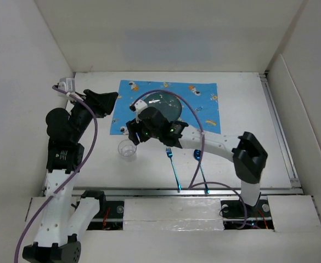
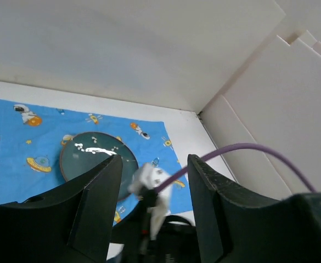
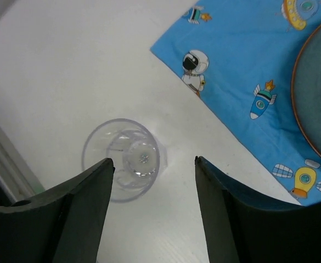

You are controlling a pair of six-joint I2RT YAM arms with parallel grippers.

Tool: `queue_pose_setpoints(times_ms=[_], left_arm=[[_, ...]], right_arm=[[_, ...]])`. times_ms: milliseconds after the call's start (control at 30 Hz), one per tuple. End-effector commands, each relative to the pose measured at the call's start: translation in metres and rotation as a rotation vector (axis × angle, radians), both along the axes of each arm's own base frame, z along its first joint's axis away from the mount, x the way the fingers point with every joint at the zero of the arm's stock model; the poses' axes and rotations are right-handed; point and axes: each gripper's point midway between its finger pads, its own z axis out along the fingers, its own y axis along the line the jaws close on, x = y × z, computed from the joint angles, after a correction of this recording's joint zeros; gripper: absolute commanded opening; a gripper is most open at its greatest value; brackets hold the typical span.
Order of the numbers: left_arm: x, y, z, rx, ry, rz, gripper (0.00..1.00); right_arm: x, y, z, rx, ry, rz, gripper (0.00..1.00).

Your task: Set the dinner table for one person

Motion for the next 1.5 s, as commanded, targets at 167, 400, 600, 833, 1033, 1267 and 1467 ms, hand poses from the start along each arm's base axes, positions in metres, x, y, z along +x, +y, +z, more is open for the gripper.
queue_pose_setpoints(times_ms=[167,400,600,833,1033,1267,1467], left_arm=[[-0.003,0.010,0.006,0.031,-0.048,0.063,0.47],[0.000,0.011,0.007,0.033,-0.045,0.070,0.45],[0.002,0.004,-0.001,0.034,-0.031,0.038,0.45],[0.005,-0.014,-0.027,0.013,0.011,-0.064,0.45],[0.007,-0.020,-0.032,0.014,0.036,-0.104,0.46],[0.010,-0.023,-0.035,0.011,0.048,-0.117,0.46],[0.011,-0.023,-0.036,0.010,0.054,-0.118,0.46]], right_arm=[[0.013,0.022,-0.056,-0.204,0.026,-0.030,0.58],[0.023,0.023,-0.049,-0.179,-0.008,-0.114,0.00],[0.096,-0.037,0.056,0.018,-0.098,-0.267,0.00],[0.235,-0.220,0.066,-0.022,-0.086,-0.625,0.00],[0.305,-0.337,0.052,-0.064,-0.041,-0.837,0.00],[0.339,-0.392,0.020,-0.083,0.043,-0.890,0.00],[0.347,-0.401,-0.013,-0.133,0.085,-0.912,0.00]])
